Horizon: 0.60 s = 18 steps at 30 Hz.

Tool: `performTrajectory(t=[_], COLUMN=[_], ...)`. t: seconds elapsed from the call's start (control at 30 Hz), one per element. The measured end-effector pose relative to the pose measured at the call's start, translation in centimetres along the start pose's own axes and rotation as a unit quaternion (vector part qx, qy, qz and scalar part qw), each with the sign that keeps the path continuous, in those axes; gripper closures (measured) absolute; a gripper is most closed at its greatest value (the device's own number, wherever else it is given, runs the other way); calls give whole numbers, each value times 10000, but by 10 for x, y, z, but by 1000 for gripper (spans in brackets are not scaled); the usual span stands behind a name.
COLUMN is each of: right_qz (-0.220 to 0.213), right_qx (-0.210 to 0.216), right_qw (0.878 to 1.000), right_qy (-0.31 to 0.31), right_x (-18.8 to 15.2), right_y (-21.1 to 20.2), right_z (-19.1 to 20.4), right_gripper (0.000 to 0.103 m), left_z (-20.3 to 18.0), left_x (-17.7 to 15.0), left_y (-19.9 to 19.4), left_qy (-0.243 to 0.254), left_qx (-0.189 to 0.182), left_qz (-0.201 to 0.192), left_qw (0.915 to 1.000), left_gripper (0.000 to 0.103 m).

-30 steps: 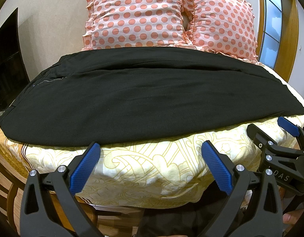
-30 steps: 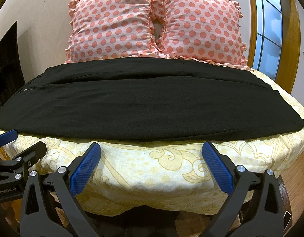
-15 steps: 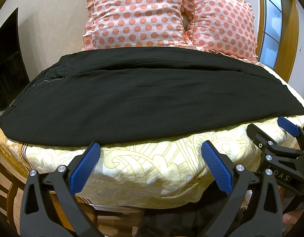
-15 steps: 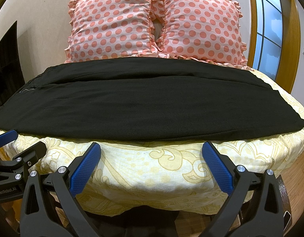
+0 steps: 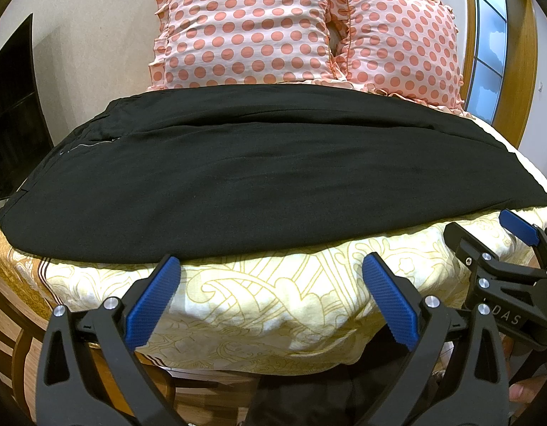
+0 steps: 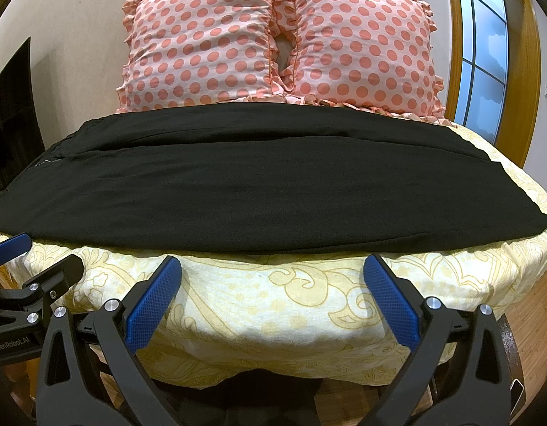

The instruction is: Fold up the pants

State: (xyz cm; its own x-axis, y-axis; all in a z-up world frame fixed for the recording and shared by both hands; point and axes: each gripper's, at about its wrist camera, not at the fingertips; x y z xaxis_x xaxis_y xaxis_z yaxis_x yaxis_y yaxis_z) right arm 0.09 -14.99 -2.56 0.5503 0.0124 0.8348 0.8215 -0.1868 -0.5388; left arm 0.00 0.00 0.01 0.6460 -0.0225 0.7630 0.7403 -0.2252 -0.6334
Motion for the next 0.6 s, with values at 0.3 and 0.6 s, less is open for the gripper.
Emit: performTrajectory(t=[0.3, 0.6], right_qz=[-5, 4], right_qx=[-1, -5], right_qw=[10000, 10000], right_qy=[2, 3], right_x=[1, 2], right_y=[0, -1], right_z=[-1, -1], right_gripper=[1, 1], left_z=[0, 0], left_x=[0, 0], left_y=[0, 0], left_qy=[4, 0], left_qx=[0, -1], left_qz=[4, 23], left_qw=[10000, 10000], left_gripper=[2, 2])
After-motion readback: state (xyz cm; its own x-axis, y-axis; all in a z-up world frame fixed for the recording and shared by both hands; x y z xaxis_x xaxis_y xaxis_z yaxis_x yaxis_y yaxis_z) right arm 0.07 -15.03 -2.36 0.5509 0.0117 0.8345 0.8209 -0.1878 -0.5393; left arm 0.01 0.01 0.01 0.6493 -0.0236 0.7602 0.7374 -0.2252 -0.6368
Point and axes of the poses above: each gripper's, at about its wrist camera, not at the fingertips, and y roughly the way its jaws point, z to its left, x to its top, and after that the axes turned 13 degrees about -x, right-handed
